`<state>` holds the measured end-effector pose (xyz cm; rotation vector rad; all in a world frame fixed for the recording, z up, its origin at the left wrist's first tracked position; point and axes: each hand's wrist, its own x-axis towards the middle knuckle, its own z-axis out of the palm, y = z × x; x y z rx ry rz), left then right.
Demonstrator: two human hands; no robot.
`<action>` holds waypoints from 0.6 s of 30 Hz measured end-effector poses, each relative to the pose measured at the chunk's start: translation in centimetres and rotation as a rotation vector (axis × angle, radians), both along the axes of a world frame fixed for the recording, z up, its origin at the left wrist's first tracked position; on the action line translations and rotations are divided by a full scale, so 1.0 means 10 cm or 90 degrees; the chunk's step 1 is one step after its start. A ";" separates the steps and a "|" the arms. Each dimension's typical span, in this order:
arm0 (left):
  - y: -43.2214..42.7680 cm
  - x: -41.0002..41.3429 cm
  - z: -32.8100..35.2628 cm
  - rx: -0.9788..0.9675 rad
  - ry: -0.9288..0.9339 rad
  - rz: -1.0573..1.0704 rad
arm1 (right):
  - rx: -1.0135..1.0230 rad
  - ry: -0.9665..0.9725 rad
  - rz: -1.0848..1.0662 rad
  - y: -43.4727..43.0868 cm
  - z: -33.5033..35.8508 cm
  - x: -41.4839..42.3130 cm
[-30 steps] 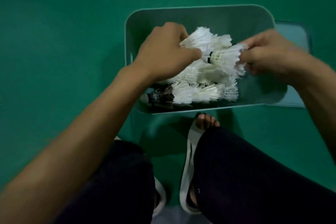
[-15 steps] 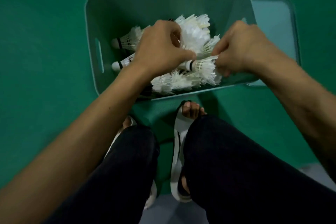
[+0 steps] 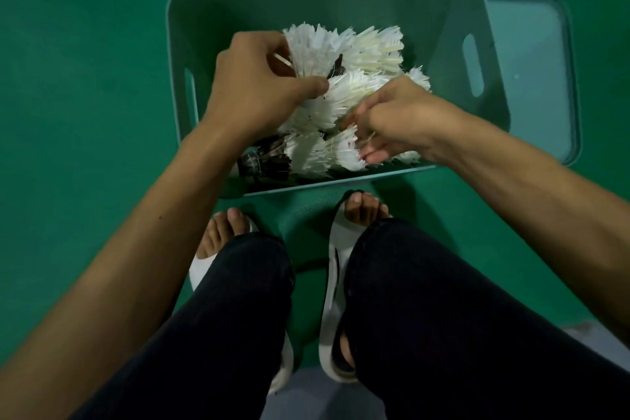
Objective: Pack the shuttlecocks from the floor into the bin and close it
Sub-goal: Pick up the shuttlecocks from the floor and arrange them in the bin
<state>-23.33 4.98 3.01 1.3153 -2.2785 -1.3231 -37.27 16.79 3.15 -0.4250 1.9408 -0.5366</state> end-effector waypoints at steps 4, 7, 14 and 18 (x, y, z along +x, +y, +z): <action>-0.02 0.01 -0.03 -0.022 -0.012 0.011 | 0.007 -0.068 -0.056 0.02 -0.01 -0.03; -0.05 0.05 -0.05 -0.015 -0.025 0.009 | 0.010 -0.087 -0.079 0.00 -0.02 -0.03; -0.08 0.13 -0.08 0.007 -0.003 0.017 | 0.048 0.013 -0.006 -0.07 -0.05 0.06; -0.11 0.13 -0.07 -0.008 0.010 0.015 | 0.065 0.006 -0.007 -0.06 -0.07 0.03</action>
